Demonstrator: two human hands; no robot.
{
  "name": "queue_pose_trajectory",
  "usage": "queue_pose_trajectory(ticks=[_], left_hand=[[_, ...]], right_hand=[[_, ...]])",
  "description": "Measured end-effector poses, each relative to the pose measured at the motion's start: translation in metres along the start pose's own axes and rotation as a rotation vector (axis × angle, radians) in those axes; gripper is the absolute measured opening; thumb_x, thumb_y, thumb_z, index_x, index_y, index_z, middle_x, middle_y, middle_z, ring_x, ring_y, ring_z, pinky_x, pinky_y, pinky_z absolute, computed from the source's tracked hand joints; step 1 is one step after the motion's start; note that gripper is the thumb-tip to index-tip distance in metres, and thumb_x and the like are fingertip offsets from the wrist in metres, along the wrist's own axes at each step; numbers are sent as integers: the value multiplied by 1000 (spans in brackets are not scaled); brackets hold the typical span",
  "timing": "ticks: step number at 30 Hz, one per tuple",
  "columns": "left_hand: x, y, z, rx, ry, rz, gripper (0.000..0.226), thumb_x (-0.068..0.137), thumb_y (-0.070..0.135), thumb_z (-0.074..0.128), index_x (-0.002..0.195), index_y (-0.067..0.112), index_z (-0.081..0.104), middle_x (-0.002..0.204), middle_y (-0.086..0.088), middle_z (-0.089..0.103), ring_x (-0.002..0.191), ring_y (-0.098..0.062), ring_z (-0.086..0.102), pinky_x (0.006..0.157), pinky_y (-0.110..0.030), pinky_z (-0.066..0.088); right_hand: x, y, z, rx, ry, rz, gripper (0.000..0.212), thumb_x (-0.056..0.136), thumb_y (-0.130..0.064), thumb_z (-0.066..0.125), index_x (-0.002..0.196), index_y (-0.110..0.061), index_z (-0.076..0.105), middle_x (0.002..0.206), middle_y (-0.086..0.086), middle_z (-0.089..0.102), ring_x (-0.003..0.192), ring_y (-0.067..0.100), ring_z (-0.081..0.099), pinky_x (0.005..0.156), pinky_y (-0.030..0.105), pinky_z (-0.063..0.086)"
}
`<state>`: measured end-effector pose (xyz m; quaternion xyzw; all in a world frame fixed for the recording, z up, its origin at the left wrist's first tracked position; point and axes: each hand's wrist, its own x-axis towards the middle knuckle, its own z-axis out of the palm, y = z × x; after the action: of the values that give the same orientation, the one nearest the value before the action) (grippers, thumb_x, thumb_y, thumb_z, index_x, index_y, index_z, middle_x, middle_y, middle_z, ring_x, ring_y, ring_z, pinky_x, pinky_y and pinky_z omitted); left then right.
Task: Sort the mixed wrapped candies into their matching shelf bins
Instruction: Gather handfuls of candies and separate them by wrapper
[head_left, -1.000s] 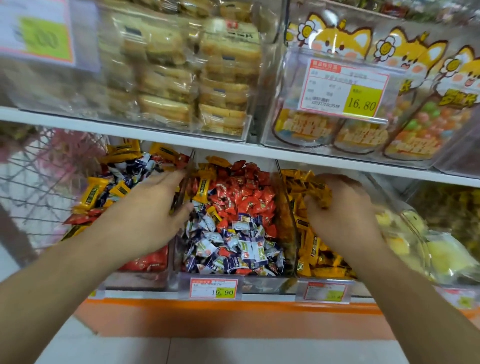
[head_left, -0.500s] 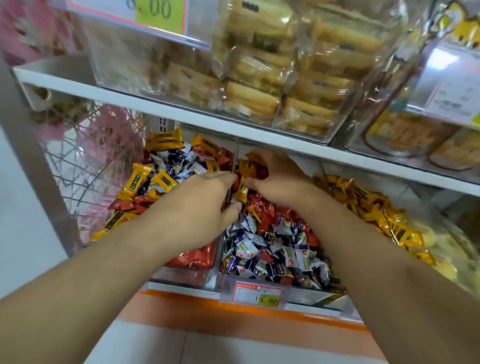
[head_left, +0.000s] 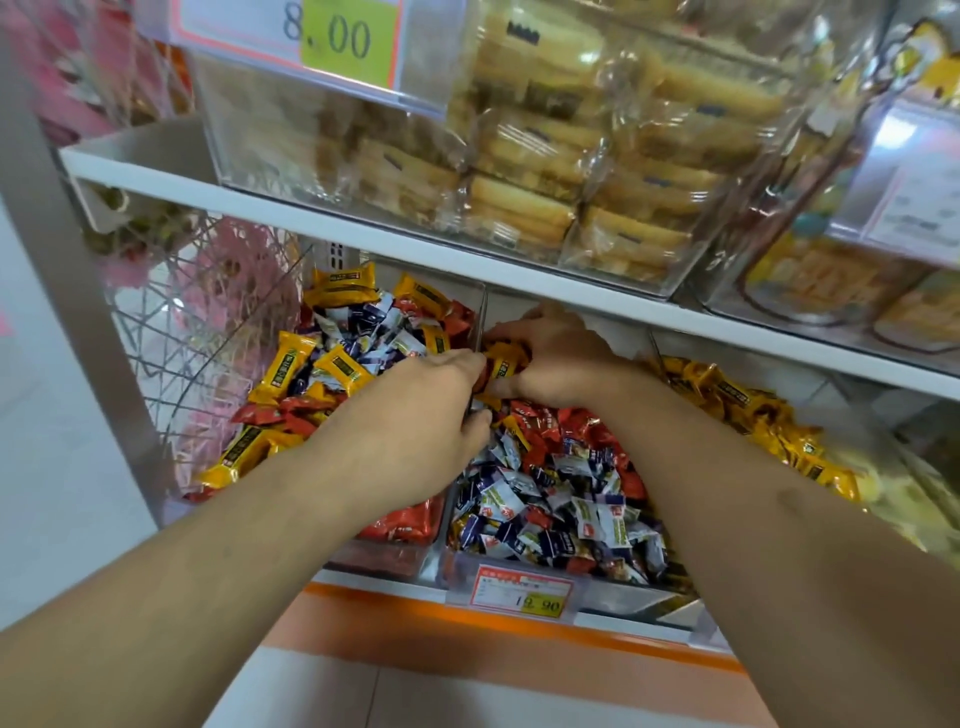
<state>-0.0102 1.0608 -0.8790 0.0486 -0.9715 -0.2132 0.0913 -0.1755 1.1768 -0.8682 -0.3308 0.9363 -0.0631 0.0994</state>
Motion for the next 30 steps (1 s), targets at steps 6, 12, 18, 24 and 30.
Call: queue_pose_trajectory(ticks=[6, 12, 18, 24, 30], left_hand=[[-2, 4, -4, -11, -20, -2, 53, 104, 36, 51, 153, 18, 39, 161, 2, 39, 136, -19, 49, 105, -23, 41], [-1, 3, -3, -26, -20, -21, 54, 104, 36, 51, 153, 17, 39, 160, 1, 40, 128, -19, 54, 109, -28, 43], [0, 8, 1, -21, 70, 20, 56, 102, 31, 55, 155, 20, 38, 153, 4, 43, 137, -19, 47, 110, -33, 45], [-4, 36, 6, -61, 144, 163, 52, 99, 34, 60, 149, 30, 45, 146, 17, 45, 133, -7, 45, 111, -25, 40], [-4, 39, 15, -10, 114, 164, 48, 98, 36, 61, 145, 29, 50, 147, 17, 45, 135, -5, 44, 115, -22, 35]], right_hand=[[-12, 3, 7, 164, 121, -21, 58, 84, -26, 86, 137, -32, 65, 136, -5, 64, 123, 20, 60, 94, 25, 43], [-37, 18, 3, 362, 258, 19, 48, 89, -23, 81, 134, -30, 67, 119, -13, 67, 110, 9, 61, 79, 5, 41], [-91, 29, -8, 659, 360, 48, 41, 91, -27, 80, 129, -34, 68, 118, -17, 70, 112, 4, 64, 97, 17, 48], [-148, 47, -9, 774, 371, 81, 16, 94, -28, 77, 105, -32, 66, 95, -11, 74, 89, 6, 70, 84, 33, 55], [-173, 111, -12, 531, 591, 323, 33, 94, -38, 76, 120, -26, 62, 86, -7, 71, 77, 17, 69, 63, 39, 55]])
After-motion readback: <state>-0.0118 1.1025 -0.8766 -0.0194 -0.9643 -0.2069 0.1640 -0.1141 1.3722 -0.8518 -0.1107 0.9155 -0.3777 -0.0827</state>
